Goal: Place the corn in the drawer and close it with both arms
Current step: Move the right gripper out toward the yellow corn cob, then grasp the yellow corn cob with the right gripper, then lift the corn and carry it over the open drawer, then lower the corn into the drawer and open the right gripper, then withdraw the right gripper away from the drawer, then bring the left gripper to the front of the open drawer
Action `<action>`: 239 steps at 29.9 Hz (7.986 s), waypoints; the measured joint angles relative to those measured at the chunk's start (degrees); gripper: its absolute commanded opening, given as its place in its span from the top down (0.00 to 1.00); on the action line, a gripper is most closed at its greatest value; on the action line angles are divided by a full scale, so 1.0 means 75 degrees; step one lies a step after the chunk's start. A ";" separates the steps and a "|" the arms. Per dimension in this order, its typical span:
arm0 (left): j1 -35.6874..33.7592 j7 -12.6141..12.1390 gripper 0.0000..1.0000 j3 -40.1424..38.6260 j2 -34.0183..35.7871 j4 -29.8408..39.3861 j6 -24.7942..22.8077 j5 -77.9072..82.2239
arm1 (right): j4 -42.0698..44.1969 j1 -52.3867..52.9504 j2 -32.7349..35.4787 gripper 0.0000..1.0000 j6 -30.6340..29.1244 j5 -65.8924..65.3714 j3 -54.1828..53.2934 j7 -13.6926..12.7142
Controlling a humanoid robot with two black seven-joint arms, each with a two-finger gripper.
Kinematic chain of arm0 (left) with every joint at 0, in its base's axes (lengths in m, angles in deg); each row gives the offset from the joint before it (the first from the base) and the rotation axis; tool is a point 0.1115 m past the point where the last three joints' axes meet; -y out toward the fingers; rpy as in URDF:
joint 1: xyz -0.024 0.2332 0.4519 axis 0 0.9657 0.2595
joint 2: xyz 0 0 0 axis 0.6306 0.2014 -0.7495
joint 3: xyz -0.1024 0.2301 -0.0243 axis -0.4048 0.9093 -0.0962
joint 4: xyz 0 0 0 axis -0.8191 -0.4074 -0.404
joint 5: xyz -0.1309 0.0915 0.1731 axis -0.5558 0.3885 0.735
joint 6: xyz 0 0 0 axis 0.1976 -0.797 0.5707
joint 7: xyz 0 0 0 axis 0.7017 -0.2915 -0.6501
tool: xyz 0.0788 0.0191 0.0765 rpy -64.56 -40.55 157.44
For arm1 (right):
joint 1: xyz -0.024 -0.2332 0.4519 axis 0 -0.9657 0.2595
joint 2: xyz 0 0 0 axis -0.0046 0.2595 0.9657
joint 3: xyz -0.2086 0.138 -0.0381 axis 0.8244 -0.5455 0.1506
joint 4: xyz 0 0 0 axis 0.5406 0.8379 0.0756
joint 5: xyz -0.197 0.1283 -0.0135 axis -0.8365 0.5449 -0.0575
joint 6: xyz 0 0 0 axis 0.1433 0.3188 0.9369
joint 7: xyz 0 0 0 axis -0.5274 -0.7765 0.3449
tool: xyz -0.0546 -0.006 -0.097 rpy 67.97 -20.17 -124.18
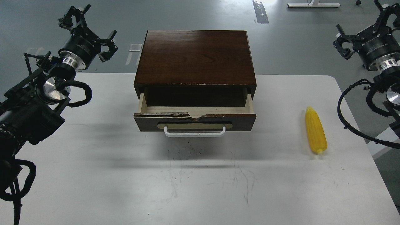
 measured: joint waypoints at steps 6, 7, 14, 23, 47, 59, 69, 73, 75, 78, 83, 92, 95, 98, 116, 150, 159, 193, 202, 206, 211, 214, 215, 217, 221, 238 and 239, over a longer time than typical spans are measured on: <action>0.0013 0.0011 0.02 0.0035 -0.0011 0.0008 0.0000 0.0000 | -0.0004 0.0001 0.0086 0.00 0.0000 0.0000 -0.0007 0.0000; 0.0020 0.0010 0.02 0.0036 -0.0015 0.0009 0.0000 0.0000 | -0.0012 0.0004 0.0096 0.00 0.0000 0.0000 -0.0007 0.0000; 0.0029 -0.0031 0.02 0.0047 -0.0003 0.0010 0.0000 0.0010 | -0.0599 0.0090 0.0713 0.00 0.0000 -0.0053 0.0123 -0.0028; -0.0020 -0.0039 0.02 0.0054 -0.0001 -0.0050 0.0000 0.0039 | -0.1522 0.1310 0.2067 0.00 0.0000 -0.1255 0.1318 -0.0064; -0.0259 -0.0190 0.02 -0.0029 0.0194 -0.0041 0.0000 0.0079 | -0.2750 0.4784 0.2242 0.00 -0.0003 -0.8666 0.7278 -0.1172; -0.0212 -0.0230 0.02 -0.0007 0.0383 -0.0022 0.0000 0.0092 | -0.3212 0.2875 0.2084 0.13 0.0755 -0.9120 0.7575 -0.1158; -0.0139 -0.0240 0.02 0.0042 0.0398 -0.0025 0.0000 0.0101 | -0.2960 0.1858 0.1524 0.12 0.1225 -0.9132 0.7413 -0.1195; -0.0106 -0.0242 0.02 0.0047 0.0399 -0.0026 0.0000 0.0104 | -0.2733 0.1481 0.1293 0.14 0.1246 -0.9115 0.7411 -0.1218; -0.0098 -0.0251 0.02 0.0054 0.0399 -0.0025 0.0000 0.0111 | -0.2700 0.1394 0.1273 0.21 0.1254 -0.9096 0.7410 -0.1220; -0.0095 -0.0261 0.02 0.0056 0.0399 -0.0038 0.0000 0.0112 | -0.2693 0.1354 0.1249 0.27 0.1325 -0.9075 0.7394 -0.1220; -0.0095 -0.0266 0.02 0.0057 0.0399 -0.0048 0.0000 0.0112 | -0.2686 0.1330 0.1208 0.51 0.1441 -0.9063 0.7394 -0.1211; -0.0095 -0.0238 0.02 0.0057 0.0549 -0.0049 0.0000 0.0116 | -0.2696 0.0961 0.1210 0.75 0.1718 -0.9057 0.7357 -0.1127; -0.0086 -0.0238 0.02 0.0056 0.0549 -0.0049 0.0000 0.0116 | -0.2739 0.0974 0.1215 0.92 0.1949 -0.9061 0.7249 -0.1107; -0.0085 -0.0239 0.02 0.0057 0.0542 -0.0045 0.0000 0.0116 | -0.2893 0.1331 0.1286 0.92 0.2182 -0.9055 0.6851 -0.1060; -0.0107 -0.0288 0.02 0.0135 0.0834 0.0205 0.0000 0.0201 | -0.5382 0.6385 0.1398 0.92 0.2113 -1.0995 0.6579 -0.0638; -0.0101 -0.0118 0.02 0.0431 0.1193 0.0293 0.0000 0.0489 | -0.6585 0.5301 -0.0507 0.47 0.2186 -1.7819 0.6899 0.0959; -0.0121 0.0035 0.02 0.0420 0.1267 0.0292 0.0000 0.0480 | -0.6567 0.5153 -0.0634 0.37 0.2187 -1.7803 0.6894 0.0961; -0.0194 -0.0012 0.05 0.0368 0.2539 0.3223 0.0000 0.2869 | -0.6422 0.5020 0.3106 0.00 0.2186 -0.8530 0.4680 0.0738; -0.0690 0.0185 0.05 -0.0026 0.3062 0.5834 -0.0003 0.6204 | -0.5036 0.4319 0.3693 0.00 0.2195 -0.4579 0.4718 0.0703; -0.0679 0.0278 0.07 -0.0079 0.3224 0.7121 -0.0001 0.7929 | -0.4032 0.3853 0.3553 0.00 0.2136 -0.2883 0.4684 0.0675; -0.0599 0.0767 0.17 -0.0046 0.3259 0.7990 -0.0001 1.0159 | -0.3249 0.3296 0.3360 0.00 0.1803 -0.1028 0.4674 0.0668; -0.0568 0.0909 0.27 0.0018 0.3434 0.8726 0.0000 1.1388 | -0.3158 0.2817 0.3357 0.00 0.1586 -0.0561 0.4628 0.0668; -0.0529 0.0930 0.29 0.0064 0.3483 0.8978 0.0000 1.1761 | -0.3150 0.2677 0.3359 0.00 0.1553 -0.0498 0.4598 0.0675; -0.0425 0.0951 0.45 0.0172 0.3523 0.9325 0.0000 1.2288 | -0.3135 0.2477 0.3372 0.00 0.1527 -0.0451 0.4570 0.0699; -0.0250 0.0961 1.00 0.0257 0.3489 0.9570 0.0000 1.2716 | -0.3123 0.2335 0.3409 0.00 0.1520 -0.0436 0.4551 0.0751; -0.0205 0.1049 1.00 0.1530 0.3270 1.0118 0.0001 1.5322 | -0.3132 0.2120 0.3593 0.00 0.1283 -0.0424 0.4521 0.0752; -0.0214 0.1049 1.00 0.1551 0.3213 1.0121 0.0000 1.5389 | -0.3135 0.2065 0.3593 0.00 0.1233 -0.0422 0.4522 0.0753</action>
